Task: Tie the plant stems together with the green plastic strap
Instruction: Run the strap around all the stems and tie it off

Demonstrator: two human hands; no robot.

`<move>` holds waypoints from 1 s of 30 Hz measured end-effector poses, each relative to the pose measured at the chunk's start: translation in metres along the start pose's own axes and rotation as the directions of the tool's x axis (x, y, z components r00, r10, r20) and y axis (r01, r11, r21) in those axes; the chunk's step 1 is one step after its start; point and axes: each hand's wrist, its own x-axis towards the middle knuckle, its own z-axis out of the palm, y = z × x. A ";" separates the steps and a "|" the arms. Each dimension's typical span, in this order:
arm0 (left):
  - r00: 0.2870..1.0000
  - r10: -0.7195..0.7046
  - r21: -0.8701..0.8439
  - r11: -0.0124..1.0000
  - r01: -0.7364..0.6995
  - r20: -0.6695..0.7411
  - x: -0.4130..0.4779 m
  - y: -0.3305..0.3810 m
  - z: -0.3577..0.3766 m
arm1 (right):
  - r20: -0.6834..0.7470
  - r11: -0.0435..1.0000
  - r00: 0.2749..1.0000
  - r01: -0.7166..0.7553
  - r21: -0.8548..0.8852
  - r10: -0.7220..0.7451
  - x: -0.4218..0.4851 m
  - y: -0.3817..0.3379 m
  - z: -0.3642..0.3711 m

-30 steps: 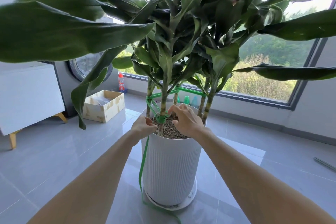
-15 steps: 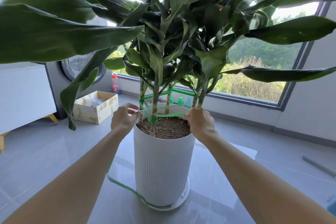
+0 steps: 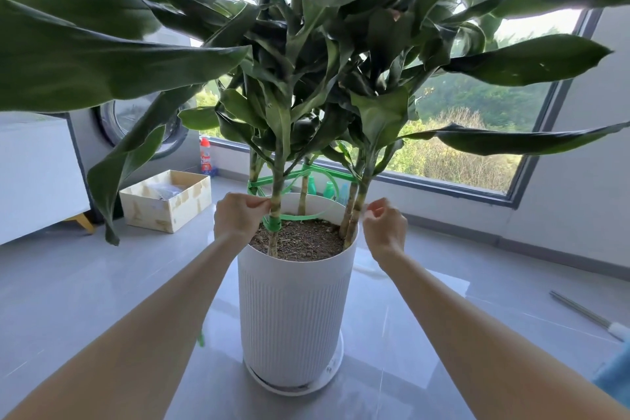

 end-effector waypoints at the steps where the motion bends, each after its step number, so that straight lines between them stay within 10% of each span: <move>1: 1.000 0.000 0.006 1.000 0.001 -0.006 0.001 0.001 0.001 | -0.019 0.997 0.998 -0.062 0.048 0.063 0.003 0.002 0.002; 10: 0.991 -0.005 0.032 0.999 0.001 0.136 0.012 -0.006 0.015 | 0.496 0.646 0.807 -0.569 0.509 0.319 0.020 0.008 0.020; 30: 0.953 -0.096 -0.269 0.947 0.176 0.287 0.025 -0.010 0.026 | 0.749 0.602 0.632 -0.682 0.416 0.199 0.052 0.024 0.037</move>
